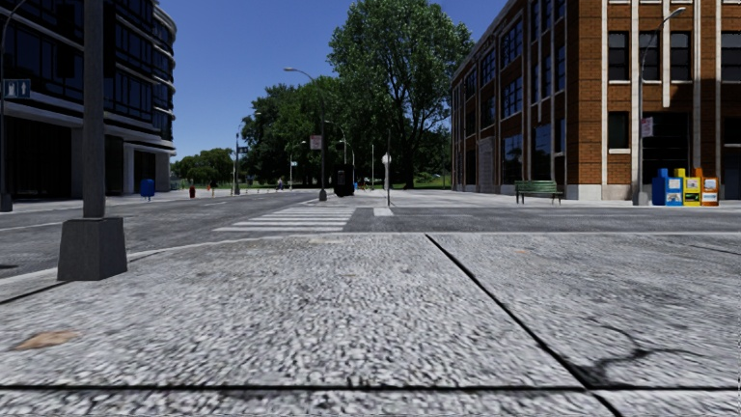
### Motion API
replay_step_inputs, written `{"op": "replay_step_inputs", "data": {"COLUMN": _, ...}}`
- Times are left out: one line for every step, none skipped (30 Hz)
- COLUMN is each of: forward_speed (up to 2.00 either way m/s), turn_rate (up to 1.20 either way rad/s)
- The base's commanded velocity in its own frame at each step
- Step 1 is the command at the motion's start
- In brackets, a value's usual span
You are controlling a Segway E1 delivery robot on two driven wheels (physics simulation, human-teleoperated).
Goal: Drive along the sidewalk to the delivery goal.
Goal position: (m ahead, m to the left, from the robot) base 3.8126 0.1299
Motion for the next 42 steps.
{"op": "replay_step_inputs", "data": {"forward_speed": 2.00, "turn_rate": 0.00}}
{"op": "replay_step_inputs", "data": {"forward_speed": 2.00, "turn_rate": 0.00}}
{"op": "replay_step_inputs", "data": {"forward_speed": 2.00, "turn_rate": 0.00}}
{"op": "replay_step_inputs", "data": {"forward_speed": 2.00, "turn_rate": 0.00}}
{"op": "replay_step_inputs", "data": {"forward_speed": 2.00, "turn_rate": 0.00}}
{"op": "replay_step_inputs", "data": {"forward_speed": 2.00, "turn_rate": 0.00}}
{"op": "replay_step_inputs", "data": {"forward_speed": 2.00, "turn_rate": 0.00}}
{"op": "replay_step_inputs", "data": {"forward_speed": 2.00, "turn_rate": 0.00}}
{"op": "replay_step_inputs", "data": {"forward_speed": 1.92, "turn_rate": 0.00}}
{"op": "replay_step_inputs", "data": {"forward_speed": 1.92, "turn_rate": 0.00}}
{"op": "replay_step_inputs", "data": {"forward_speed": 1.79, "turn_rate": 0.00}}
{"op": "replay_step_inputs", "data": {"forward_speed": 1.65, "turn_rate": 0.00}}
{"op": "replay_step_inputs", "data": {"forward_speed": 1.60, "turn_rate": 0.00}}
{"op": "replay_step_inputs", "data": {"forward_speed": 1.60, "turn_rate": 0.00}}
{"op": "replay_step_inputs", "data": {"forward_speed": 1.58, "turn_rate": 0.00}}
{"op": "replay_step_inputs", "data": {"forward_speed": 1.58, "turn_rate": 0.00}}
{"op": "replay_step_inputs", "data": {"forward_speed": 1.58, "turn_rate": 0.00}}
{"op": "replay_step_inputs", "data": {"forward_speed": 1.58, "turn_rate": 0.00}}
{"op": "replay_step_inputs", "data": {"forward_speed": 1.58, "turn_rate": 0.00}}
{"op": "replay_step_inputs", "data": {"forward_speed": 1.58, "turn_rate": 0.00}}
{"op": "replay_step_inputs", "data": {"forward_speed": 1.58, "turn_rate": 0.00}}
{"op": "replay_step_inputs", "data": {"forward_speed": 1.57, "turn_rate": 0.00}}
{"op": "replay_step_inputs", "data": {"forward_speed": 1.57, "turn_rate": 0.00}}
{"op": "replay_step_inputs", "data": {"forward_speed": 1.57, "turn_rate": 0.00}}
{"op": "replay_step_inputs", "data": {"forward_speed": 1.57, "turn_rate": 0.00}}
{"op": "replay_step_inputs", "data": {"forward_speed": 1.56, "turn_rate": 0.00}}
{"op": "replay_step_inputs", "data": {"forward_speed": 1.56, "turn_rate": 0.00}}
{"op": "replay_step_inputs", "data": {"forward_speed": 1.52, "turn_rate": 0.00}}
{"op": "replay_step_inputs", "data": {"forward_speed": 1.50, "turn_rate": 0.00}}
{"op": "replay_step_inputs", "data": {"forward_speed": 1.49, "turn_rate": 0.00}}
{"op": "replay_step_inputs", "data": {"forward_speed": 1.49, "turn_rate": 0.00}}
{"op": "replay_step_inputs", "data": {"forward_speed": 1.49, "turn_rate": 0.00}}
{"op": "replay_step_inputs", "data": {"forward_speed": 1.49, "turn_rate": 0.00}}
{"op": "replay_step_inputs", "data": {"forward_speed": 1.49, "turn_rate": 0.00}}
{"op": "replay_step_inputs", "data": {"forward_speed": 1.49, "turn_rate": 0.00}}
{"op": "replay_step_inputs", "data": {"forward_speed": 1.49, "turn_rate": 0.00}}
{"op": "replay_step_inputs", "data": {"forward_speed": 1.49, "turn_rate": 0.00}}
{"op": "replay_step_inputs", "data": {"forward_speed": 1.49, "turn_rate": 0.00}}
{"op": "replay_step_inputs", "data": {"forward_speed": 1.49, "turn_rate": 0.00}}
{"op": "replay_step_inputs", "data": {"forward_speed": 1.49, "turn_rate": 0.00}}
{"op": "replay_step_inputs", "data": {"forward_speed": 1.49, "turn_rate": 0.00}}
{"op": "replay_step_inputs", "data": {"forward_speed": 1.49, "turn_rate": 0.00}}
